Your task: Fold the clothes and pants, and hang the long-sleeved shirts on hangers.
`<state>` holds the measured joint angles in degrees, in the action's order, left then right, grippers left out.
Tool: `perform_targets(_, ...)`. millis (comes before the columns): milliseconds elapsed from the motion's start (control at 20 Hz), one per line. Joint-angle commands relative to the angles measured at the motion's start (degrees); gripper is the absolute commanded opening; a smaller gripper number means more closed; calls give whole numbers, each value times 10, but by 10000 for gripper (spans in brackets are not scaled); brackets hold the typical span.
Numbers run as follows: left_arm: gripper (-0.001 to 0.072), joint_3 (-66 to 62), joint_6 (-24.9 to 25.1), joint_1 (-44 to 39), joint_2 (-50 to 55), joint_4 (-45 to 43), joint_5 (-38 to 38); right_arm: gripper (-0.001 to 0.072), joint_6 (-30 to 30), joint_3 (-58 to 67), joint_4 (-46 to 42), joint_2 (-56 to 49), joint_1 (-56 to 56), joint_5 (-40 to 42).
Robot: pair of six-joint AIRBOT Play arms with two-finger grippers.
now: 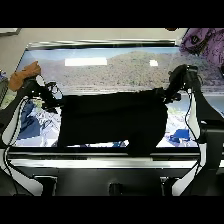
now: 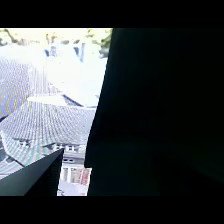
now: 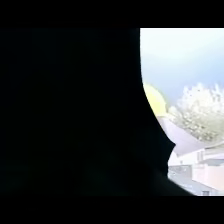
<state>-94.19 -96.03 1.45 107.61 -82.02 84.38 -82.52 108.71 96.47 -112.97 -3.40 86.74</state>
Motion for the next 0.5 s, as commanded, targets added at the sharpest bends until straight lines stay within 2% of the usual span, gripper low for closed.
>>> perform_targets(0, 631, -12, -7, 17, -26, -20, 3, 455, -31, 0, 22, 21, -21, 33)
perform_targets(100, 631, -12, -7, 51, -73, -42, 7, 451, -70, -28, 87, 72, -67, 29)
perform_targets(200, 630, 31, -9, 99, -138, -39, -5, 446, -110, -122, 167, 143, -134, 11)
perform_targets(350, 629, 186, -2, 173, -254, 42, -61, 447, -162, -347, 269, 265, -231, -20)
perform_targets(450, 629, 289, 11, 200, -316, 87, -82, 448, -176, -477, 274, 334, -258, -37)
